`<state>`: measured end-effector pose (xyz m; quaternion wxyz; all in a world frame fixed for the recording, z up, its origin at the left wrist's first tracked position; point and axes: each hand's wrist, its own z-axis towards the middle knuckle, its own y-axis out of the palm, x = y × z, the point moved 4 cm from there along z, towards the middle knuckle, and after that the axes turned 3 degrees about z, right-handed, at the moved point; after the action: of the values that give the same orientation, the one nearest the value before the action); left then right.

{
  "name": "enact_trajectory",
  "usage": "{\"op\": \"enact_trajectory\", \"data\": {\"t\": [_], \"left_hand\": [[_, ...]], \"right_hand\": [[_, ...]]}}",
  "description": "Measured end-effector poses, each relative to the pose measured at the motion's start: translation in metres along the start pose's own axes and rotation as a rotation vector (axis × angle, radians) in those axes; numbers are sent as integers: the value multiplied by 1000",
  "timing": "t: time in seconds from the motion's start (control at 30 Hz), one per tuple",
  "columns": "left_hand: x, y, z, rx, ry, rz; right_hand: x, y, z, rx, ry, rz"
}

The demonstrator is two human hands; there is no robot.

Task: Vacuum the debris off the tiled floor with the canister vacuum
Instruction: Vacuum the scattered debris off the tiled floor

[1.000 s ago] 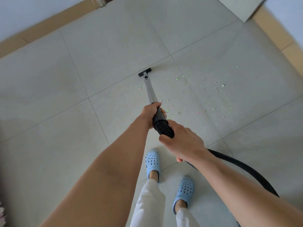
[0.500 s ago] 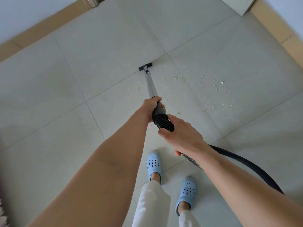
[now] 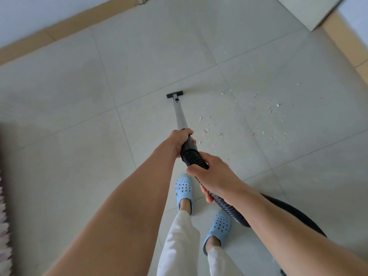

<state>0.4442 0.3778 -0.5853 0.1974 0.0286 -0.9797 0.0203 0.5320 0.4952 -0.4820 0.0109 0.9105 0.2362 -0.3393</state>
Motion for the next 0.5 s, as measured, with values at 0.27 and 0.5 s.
{"op": "enact_trajectory", "data": {"t": [0.27,0.5], "left_hand": [[-48,8,-17,-16,-10,-36],[-62,-2,-18,-39,-11,-39]], "right_hand": [[35,13,-34,2,-7,-33],[40,29,-39,22,-15,-139]]}}
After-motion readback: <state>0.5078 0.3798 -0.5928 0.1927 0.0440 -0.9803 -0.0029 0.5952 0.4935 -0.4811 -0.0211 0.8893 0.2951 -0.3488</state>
